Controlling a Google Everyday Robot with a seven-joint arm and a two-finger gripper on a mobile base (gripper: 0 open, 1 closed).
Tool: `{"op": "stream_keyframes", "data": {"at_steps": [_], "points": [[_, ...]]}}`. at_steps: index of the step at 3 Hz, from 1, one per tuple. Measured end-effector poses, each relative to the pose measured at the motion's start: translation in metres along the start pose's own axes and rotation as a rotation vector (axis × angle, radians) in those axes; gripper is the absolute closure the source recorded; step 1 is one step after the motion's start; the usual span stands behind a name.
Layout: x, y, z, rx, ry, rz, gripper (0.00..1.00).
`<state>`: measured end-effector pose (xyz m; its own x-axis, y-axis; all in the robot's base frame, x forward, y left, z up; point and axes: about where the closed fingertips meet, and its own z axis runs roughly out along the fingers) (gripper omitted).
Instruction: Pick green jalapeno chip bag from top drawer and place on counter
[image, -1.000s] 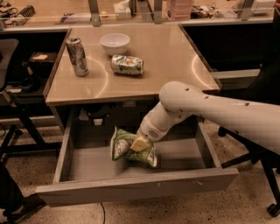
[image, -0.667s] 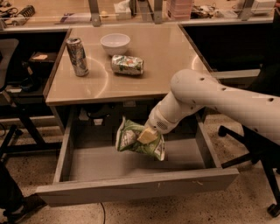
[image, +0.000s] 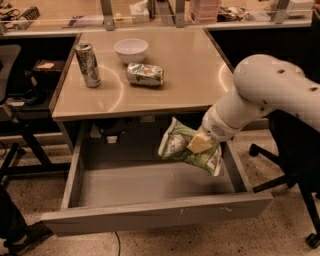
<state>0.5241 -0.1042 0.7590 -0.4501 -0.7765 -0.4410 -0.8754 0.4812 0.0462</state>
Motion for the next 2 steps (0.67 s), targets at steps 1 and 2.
{"op": "stream_keyframes", "data": {"at_steps": [1,2], "points": [[0.011,-0.023,-0.045,0.088,0.017,0.056,1.0],[0.012,-0.045,-0.083,0.16,0.035,0.086,1.0]]}}
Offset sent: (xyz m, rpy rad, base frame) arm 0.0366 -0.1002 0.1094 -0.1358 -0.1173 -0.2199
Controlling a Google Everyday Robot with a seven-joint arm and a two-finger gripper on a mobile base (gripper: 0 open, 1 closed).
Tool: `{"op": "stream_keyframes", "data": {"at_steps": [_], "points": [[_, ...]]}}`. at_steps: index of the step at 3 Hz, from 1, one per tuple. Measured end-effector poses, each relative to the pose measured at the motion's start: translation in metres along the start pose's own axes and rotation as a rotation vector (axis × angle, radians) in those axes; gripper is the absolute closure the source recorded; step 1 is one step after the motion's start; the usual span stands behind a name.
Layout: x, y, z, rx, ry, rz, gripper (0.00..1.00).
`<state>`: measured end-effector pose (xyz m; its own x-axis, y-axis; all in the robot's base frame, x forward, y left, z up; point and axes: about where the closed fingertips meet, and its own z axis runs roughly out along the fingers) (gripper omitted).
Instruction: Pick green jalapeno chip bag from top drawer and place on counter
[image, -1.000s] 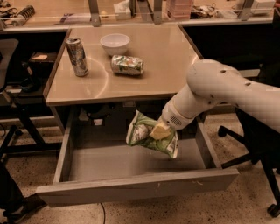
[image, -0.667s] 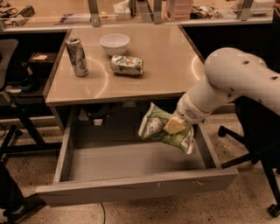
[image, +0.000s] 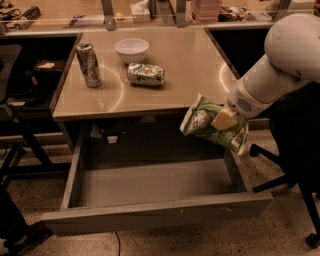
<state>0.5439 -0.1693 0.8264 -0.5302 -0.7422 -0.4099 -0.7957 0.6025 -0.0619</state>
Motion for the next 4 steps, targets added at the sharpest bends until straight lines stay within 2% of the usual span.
{"op": "stream_keyframes", "data": {"at_steps": [1,2,3,4], "points": [[-0.017,-0.029,-0.021,0.051,-0.003,0.006,1.0],[-0.049,-0.053,-0.039,0.09,-0.006,-0.025,1.0],[-0.058,-0.056,-0.046,0.101,-0.024,-0.03,1.0],[-0.063,-0.06,-0.039,0.078,-0.043,-0.014,1.0]]}}
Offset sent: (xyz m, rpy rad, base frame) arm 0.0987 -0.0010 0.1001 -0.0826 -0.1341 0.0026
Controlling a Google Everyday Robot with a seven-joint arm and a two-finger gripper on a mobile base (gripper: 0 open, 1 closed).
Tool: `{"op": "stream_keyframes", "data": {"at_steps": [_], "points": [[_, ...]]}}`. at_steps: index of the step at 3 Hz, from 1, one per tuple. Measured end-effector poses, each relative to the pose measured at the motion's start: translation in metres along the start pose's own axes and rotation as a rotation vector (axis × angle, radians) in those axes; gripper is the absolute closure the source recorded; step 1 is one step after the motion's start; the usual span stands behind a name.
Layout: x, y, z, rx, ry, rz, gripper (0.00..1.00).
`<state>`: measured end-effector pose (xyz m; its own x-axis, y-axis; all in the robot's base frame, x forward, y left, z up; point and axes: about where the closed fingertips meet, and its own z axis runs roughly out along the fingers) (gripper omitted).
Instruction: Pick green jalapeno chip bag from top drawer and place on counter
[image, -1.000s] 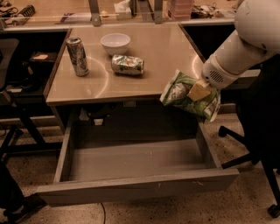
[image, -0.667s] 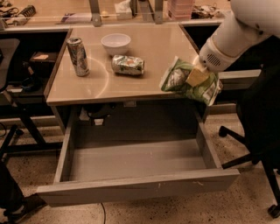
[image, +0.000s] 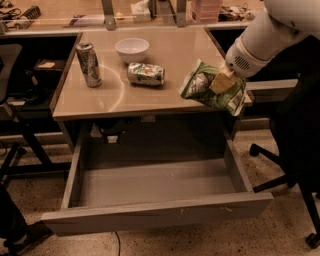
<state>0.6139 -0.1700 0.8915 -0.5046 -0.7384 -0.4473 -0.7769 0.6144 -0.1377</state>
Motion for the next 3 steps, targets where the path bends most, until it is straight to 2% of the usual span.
{"op": "stream_keyframes", "data": {"at_steps": [1,2,3], "points": [[-0.022,-0.023,0.01,-0.001,-0.013,0.021,1.0],[-0.052,-0.05,0.011,0.023,-0.026,0.025,1.0],[-0.07,-0.072,0.018,0.035,-0.027,0.033,1.0]]}}
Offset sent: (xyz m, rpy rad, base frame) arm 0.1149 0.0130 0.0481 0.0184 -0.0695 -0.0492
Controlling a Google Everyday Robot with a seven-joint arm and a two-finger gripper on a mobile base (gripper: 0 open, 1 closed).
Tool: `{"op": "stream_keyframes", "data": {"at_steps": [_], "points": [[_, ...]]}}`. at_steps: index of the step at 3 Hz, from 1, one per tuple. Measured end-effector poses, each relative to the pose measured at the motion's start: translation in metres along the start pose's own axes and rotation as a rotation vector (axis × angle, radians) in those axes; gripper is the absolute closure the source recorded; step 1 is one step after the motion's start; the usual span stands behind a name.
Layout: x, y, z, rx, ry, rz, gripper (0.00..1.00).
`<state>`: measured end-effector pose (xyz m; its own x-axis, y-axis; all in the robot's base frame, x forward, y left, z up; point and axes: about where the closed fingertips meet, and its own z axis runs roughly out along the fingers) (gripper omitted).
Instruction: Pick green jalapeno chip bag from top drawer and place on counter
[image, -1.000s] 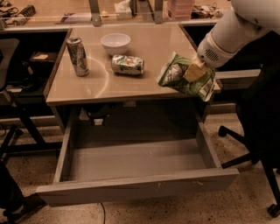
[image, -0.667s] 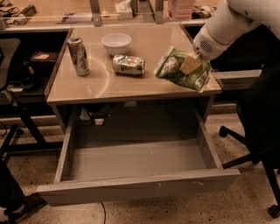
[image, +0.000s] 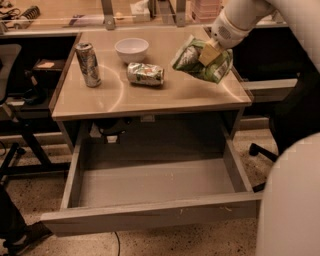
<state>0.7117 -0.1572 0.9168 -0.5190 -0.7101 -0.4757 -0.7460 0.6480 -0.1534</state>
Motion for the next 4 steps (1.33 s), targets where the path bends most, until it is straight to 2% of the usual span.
{"op": "stream_keyframes", "data": {"at_steps": [2,4], "points": [[-0.014,-0.013,0.037,-0.036,0.005,0.02,1.0],[-0.014,-0.013,0.038,-0.036,0.004,0.02,0.57]]}}
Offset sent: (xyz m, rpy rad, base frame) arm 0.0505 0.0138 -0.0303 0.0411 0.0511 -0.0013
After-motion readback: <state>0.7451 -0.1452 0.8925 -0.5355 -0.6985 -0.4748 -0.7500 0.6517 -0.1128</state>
